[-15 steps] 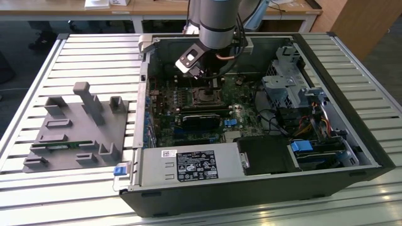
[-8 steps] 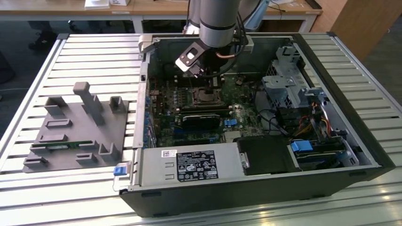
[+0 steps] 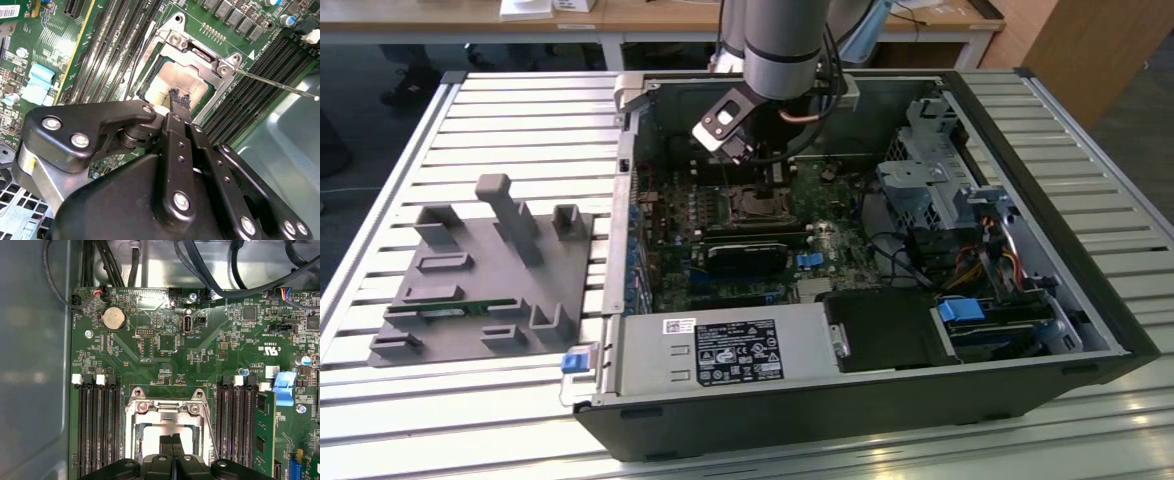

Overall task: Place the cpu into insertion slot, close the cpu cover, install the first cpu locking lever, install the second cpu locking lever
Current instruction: 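Install the first cpu locking lever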

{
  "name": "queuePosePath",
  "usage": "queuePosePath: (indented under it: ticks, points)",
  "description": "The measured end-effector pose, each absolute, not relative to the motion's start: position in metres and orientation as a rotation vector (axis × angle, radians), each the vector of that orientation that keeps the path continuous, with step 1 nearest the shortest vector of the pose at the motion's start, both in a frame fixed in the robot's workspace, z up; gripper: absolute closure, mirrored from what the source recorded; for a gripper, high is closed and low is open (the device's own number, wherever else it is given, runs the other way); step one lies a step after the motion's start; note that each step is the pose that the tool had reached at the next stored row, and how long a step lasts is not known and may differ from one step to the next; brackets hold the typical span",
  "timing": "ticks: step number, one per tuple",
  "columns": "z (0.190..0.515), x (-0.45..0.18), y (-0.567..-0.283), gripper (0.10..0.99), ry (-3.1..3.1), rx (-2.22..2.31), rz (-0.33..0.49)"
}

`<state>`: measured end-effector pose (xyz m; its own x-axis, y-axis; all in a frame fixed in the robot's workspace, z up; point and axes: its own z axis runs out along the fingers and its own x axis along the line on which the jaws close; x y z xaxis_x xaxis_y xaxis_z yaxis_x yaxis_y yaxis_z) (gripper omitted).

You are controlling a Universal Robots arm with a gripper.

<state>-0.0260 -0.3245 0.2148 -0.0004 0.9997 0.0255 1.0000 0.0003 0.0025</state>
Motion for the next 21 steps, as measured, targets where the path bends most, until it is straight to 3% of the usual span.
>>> queuePosePath:
  ticks: [21]
  points:
    - [0.2235,-0.0260,-0.3245,0.969,-2.210,-2.210,-0.031]
